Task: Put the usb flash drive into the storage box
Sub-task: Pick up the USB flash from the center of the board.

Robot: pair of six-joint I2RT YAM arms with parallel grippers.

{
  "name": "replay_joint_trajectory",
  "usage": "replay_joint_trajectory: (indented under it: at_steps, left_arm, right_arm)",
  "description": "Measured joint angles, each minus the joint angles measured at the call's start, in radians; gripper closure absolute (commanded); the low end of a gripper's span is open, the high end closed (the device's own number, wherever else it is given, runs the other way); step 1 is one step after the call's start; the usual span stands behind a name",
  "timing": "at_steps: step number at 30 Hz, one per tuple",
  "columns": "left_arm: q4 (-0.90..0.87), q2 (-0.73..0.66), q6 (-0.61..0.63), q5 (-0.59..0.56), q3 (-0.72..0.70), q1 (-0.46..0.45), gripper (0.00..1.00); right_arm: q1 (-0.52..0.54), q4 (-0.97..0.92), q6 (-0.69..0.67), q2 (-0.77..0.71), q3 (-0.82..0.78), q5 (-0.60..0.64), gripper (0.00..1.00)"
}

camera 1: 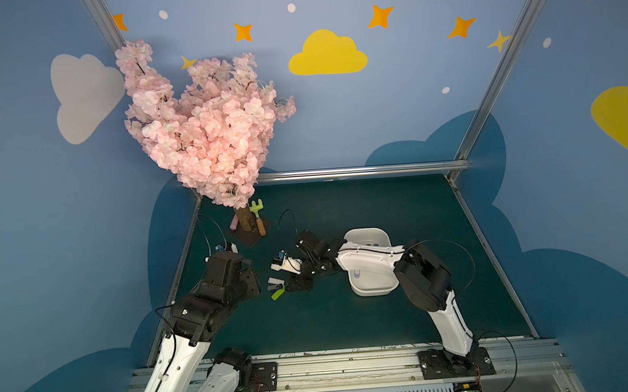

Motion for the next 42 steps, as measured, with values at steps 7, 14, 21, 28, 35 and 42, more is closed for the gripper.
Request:
replay_joint_trajectory:
  at_steps: [7, 14, 21, 28, 35, 42]
  left_arm:
    - [0.014, -0.019, 0.006, 0.04, -0.01, 0.057, 0.46]
    - [0.041, 0.027, 0.024, 0.117, -0.014, 0.124, 0.46]
    - [0.05, 0.021, 0.027, 0.149, -0.028, 0.135, 0.44]
    - [0.055, 0.024, 0.029, 0.159, -0.028, 0.135, 0.44]
    - [0.055, 0.008, 0.029, 0.158, -0.028, 0.137, 0.44]
    - [0.055, 0.009, 0.029, 0.158, -0.028, 0.137, 0.44]
  right_arm:
    - [0.013, -0.089, -0.095, 0.124, 0.198, 0.011, 0.66]
    - [0.036, -0.147, -0.144, 0.181, 0.259, 0.024, 0.66]
    - [0.054, -0.154, -0.15, 0.205, 0.293, 0.024, 0.67]
    - [0.057, -0.15, -0.146, 0.219, 0.311, 0.063, 0.68]
    - [0.071, -0.16, -0.13, 0.252, 0.354, 0.138, 0.68]
    - [0.085, -0.182, -0.123, 0.269, 0.38, 0.209, 0.68]
